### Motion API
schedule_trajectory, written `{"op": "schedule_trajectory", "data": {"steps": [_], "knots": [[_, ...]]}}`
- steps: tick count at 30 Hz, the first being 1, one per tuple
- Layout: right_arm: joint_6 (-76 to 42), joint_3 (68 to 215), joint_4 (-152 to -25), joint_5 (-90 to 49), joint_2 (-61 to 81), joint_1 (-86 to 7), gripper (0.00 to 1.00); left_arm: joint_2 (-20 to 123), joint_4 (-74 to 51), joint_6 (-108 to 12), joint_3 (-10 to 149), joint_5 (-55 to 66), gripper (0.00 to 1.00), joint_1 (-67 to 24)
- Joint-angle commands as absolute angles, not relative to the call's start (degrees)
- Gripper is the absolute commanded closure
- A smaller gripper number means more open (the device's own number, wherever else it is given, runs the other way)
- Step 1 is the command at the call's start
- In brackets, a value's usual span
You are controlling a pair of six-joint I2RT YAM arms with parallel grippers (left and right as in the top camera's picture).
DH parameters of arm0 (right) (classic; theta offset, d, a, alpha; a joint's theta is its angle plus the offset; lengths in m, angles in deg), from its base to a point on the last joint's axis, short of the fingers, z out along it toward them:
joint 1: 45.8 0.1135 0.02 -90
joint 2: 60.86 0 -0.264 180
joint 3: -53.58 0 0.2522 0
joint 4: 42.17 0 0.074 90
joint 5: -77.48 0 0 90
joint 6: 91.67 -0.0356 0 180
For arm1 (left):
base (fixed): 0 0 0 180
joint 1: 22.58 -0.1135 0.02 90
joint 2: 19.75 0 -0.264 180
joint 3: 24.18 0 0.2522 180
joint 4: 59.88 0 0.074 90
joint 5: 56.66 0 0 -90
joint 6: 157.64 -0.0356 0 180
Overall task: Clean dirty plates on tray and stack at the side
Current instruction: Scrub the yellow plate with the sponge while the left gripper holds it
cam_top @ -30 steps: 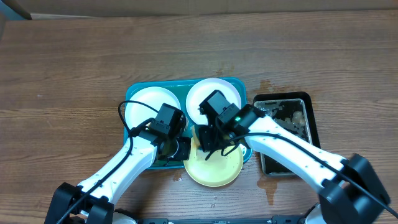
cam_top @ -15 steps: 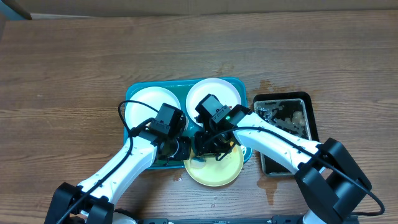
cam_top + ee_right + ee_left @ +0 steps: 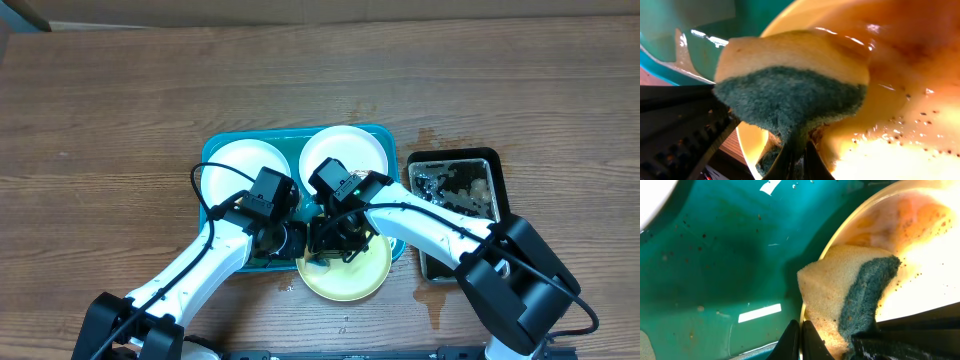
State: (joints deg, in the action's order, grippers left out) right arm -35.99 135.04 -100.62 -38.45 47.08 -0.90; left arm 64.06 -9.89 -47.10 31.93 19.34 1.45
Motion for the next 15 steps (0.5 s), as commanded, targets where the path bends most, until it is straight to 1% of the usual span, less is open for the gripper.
{"op": "schedule_trajectory", "data": {"steps": [1,7,15], "knots": [[-37.6,134.9,-102.1,-34.5,47.9,-2.5,0.96,64.3,-9.7,-48.1,32.0,18.5,0.96,1.8],[-37.7,136.0,-104.9,-30.9,47.5,-5.4,0.96,64.3,-8.1,-47.9,32.0,19.9,0.96,1.8],[-35.8,141.5,-112.4,-25.6,44.7,-5.6,0.96,64.3,-7.8,-47.8,32.0,20.4,0.96,1.8]]}}
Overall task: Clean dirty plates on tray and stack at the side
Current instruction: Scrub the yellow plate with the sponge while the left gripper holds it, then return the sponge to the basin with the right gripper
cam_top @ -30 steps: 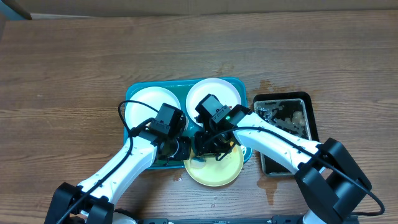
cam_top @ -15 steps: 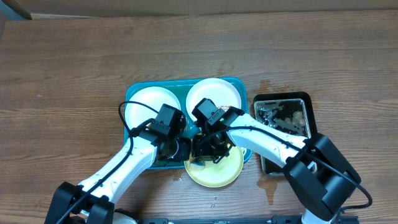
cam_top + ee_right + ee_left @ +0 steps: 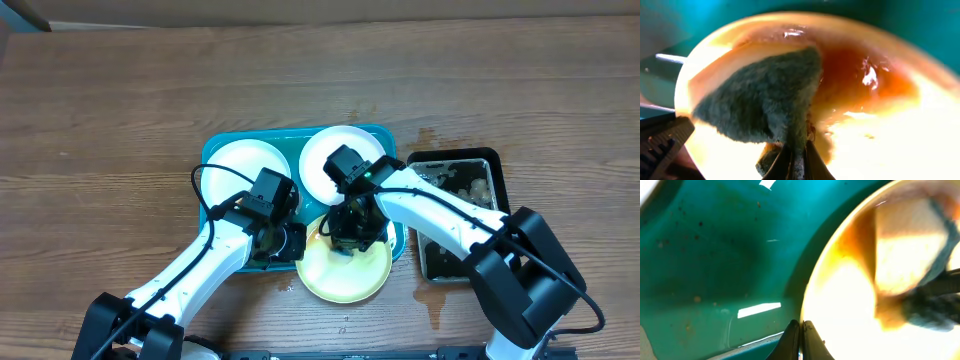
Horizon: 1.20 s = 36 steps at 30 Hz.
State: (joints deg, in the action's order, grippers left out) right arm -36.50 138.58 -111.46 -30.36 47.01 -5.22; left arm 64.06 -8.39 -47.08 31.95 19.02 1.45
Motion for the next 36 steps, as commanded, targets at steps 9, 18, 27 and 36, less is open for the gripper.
{"op": "schedule_trajectory", "data": {"steps": [9,18,27,36], "knots": [[-32.7,143.7,-116.2,-21.7,35.9,-5.6,0.96,63.8,-7.5,-46.3,33.0,22.5,0.96,1.4],[-32.7,143.7,-124.2,-9.6,29.1,-8.0,0.96,63.8,-6.7,-44.3,33.0,21.0,0.79,-2.2],[-29.3,143.5,-126.4,-7.2,29.0,-21.9,0.96,63.8,-5.9,-44.5,33.0,18.1,0.64,-2.0],[-24.1,139.1,-123.6,-7.3,29.3,-31.8,0.97,63.9,-5.7,-44.5,32.9,18.5,0.63,-1.9]]}}
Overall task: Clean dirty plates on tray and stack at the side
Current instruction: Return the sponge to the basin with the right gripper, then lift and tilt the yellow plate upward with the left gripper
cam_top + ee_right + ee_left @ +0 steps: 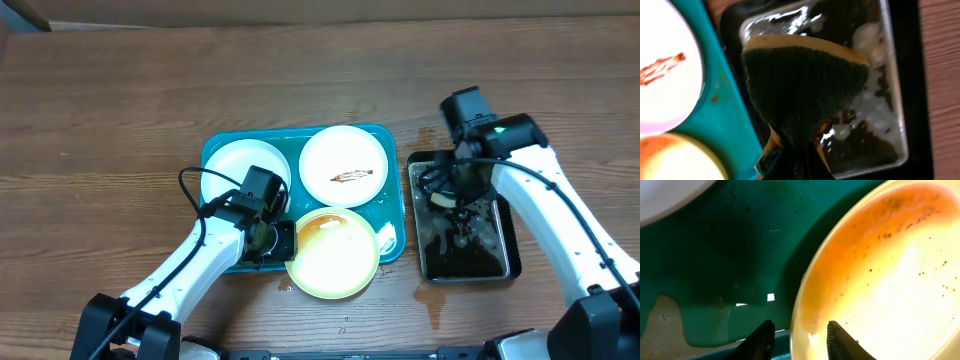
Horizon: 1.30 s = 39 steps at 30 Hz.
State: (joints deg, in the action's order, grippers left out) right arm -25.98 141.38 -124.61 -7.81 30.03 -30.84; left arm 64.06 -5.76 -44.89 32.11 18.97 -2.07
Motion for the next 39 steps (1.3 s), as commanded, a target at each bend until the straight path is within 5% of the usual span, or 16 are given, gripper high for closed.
{"op": "schedule_trajectory", "data": {"steps": [1,8,12,17,19,34,39], "knots": [[-24.1,137.5,-122.4,-7.3,29.3,-32.2,0.96,63.9,-5.7,-44.5,32.8,18.4,0.64,-1.9],[-23.7,125.2,-111.3,-7.5,29.3,-32.4,0.96,64.6,-5.6,-44.5,32.7,18.3,0.63,-1.9],[-23.9,119.8,-105.5,-10.7,29.3,-32.4,0.72,65.8,-5.5,-44.5,32.7,18.3,0.63,-1.9],[-23.9,118.4,-103.3,-13.3,29.3,-32.4,0.41,66.7,-5.9,-44.5,32.7,18.3,0.74,-1.9],[-23.9,118.4,-102.9,-13.3,29.3,-32.4,0.37,66.7,-6.2,-44.5,32.7,18.3,0.74,-1.9],[-24.0,118.4,-104.1,-13.3,29.3,-32.4,0.51,66.7,-6.6,-44.5,32.7,18.3,0.73,-1.9],[-24.2,118.4,-104.2,-13.3,29.3,-32.4,0.56,66.8,-6.5,-44.5,32.7,18.3,0.89,-1.9]]}}
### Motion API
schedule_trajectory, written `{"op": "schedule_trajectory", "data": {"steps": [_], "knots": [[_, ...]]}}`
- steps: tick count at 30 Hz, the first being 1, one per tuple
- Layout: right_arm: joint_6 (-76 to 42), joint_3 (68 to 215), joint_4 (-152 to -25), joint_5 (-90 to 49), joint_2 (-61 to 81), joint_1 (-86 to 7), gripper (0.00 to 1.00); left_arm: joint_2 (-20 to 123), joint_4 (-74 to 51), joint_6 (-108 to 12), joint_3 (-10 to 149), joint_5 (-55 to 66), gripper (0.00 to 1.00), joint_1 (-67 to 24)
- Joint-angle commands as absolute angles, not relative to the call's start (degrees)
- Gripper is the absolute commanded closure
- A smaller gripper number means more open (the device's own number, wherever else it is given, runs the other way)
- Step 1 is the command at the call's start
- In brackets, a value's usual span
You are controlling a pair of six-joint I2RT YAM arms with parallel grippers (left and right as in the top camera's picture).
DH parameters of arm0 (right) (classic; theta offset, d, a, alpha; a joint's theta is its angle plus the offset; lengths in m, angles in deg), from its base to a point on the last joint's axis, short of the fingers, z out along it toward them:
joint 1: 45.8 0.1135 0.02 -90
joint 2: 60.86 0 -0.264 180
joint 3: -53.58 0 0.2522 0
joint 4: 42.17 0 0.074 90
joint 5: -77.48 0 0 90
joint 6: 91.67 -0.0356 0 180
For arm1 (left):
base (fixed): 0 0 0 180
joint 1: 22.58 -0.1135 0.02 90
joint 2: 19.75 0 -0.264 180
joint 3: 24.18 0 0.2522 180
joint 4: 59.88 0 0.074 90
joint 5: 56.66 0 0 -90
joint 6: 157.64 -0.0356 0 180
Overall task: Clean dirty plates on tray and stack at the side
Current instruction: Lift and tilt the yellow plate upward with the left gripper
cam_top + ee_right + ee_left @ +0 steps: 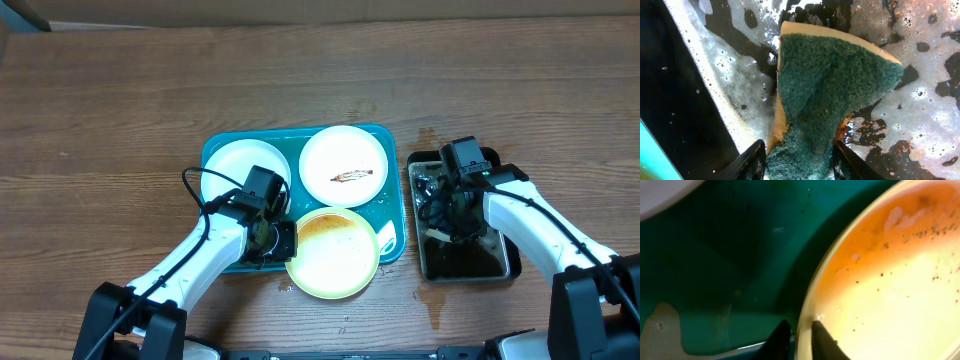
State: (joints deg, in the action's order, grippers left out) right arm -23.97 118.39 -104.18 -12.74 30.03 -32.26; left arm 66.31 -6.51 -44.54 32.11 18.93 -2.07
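A yellow plate [333,252] with orange smears and dark specks lies at the front right of the teal tray [213,150]. My left gripper [799,327] is shut on its left rim; the yellow plate [890,290] fills the right of the left wrist view. Two white plates rest at the tray's back: a plain one [238,166] and one with a red smear [343,166]. My right gripper [799,150] stands open around the green-and-yellow sponge [830,85], which lies in the black basin's suds.
The black basin [497,262] of soapy water stands right of the tray on the wooden table [120,90]. Water spots mark the wood around the basin. A pale residue patch [660,325] lies on the teal tray floor [715,270].
My left gripper, then open beside the yellow plate, has shut on its rim. My right gripper has come down into the basin and opened, letting go of the sponge.
My left gripper held the yellow plate's rim while my right gripper pressed the sponge on it at two spots. Then the left was open and the right held the sponge over the basin. Now the sponge lies free in the suds and the left grips the plate again.
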Motion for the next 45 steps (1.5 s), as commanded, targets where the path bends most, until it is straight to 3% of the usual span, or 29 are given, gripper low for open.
{"op": "schedule_trajectory", "data": {"steps": [1,10,26,45], "knots": [[-24.2,118.4,-104.2,-13.3,29.3,-32.4,0.56,66.8,-6.5,-44.5,32.7,18.3,0.93,-1.9],[-24.1,118.4,-104.4,-13.3,29.3,-32.4,0.56,66.6,-6.4,-44.4,33.0,19.5,0.96,-2.1],[-24.1,118.4,-104.2,-13.3,29.3,-32.4,0.55,58.6,8.5,-46.4,46.4,40.9,0.96,-2.4],[-24.1,118.4,-104.3,-13.3,29.3,-32.4,0.55,58.6,9.3,-49.8,51.4,54.9,0.96,-2.3]]}}
